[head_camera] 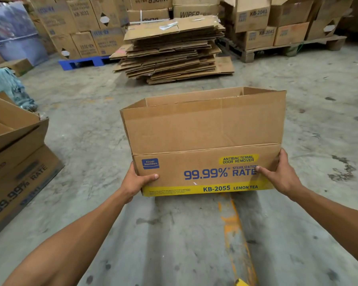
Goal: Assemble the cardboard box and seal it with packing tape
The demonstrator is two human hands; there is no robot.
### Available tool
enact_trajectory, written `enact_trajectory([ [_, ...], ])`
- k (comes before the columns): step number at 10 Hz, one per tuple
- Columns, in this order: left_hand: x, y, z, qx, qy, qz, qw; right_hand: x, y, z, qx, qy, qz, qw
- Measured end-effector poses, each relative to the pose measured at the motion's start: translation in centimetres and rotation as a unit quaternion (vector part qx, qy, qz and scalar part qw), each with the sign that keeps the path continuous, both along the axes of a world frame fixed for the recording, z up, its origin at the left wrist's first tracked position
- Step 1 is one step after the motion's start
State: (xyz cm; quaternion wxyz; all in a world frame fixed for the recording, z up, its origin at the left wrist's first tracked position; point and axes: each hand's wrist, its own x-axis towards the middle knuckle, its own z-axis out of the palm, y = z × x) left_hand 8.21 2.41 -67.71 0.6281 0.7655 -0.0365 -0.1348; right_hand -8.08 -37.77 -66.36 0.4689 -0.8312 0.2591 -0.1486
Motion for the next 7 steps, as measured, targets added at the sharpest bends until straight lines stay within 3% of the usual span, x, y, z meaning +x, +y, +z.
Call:
enact_trajectory([
  [2,-1.3,0.4,0.1,-0.001,-0.049,0.059,0.997,-0.3,0.3,1.2,0.020,-0.004,-0.064,0.998],
  [3,-2.0,1.4,-0.4,0.070,-0.034,0.095,0.992,0.1,1.0,0.7,0.048,0.048,-0.056,0.996],
  [4,-2.4,2.3,-0.7,0.128,-0.009,0.132,0.983,0.8,2.1,-0.2,0.108,0.074,-0.082,0.988],
  [6,-2.5,1.5,-1.0,0.061,0.030,0.160,0.985,1.3,3.0,0.0,0.171,0.079,-0.101,0.977],
  [7,-4.0,-0.2,-2.6,0.081,0.123,0.171,0.974,0.4,4.7,-0.7,0.218,0.159,-0.060,0.961],
])
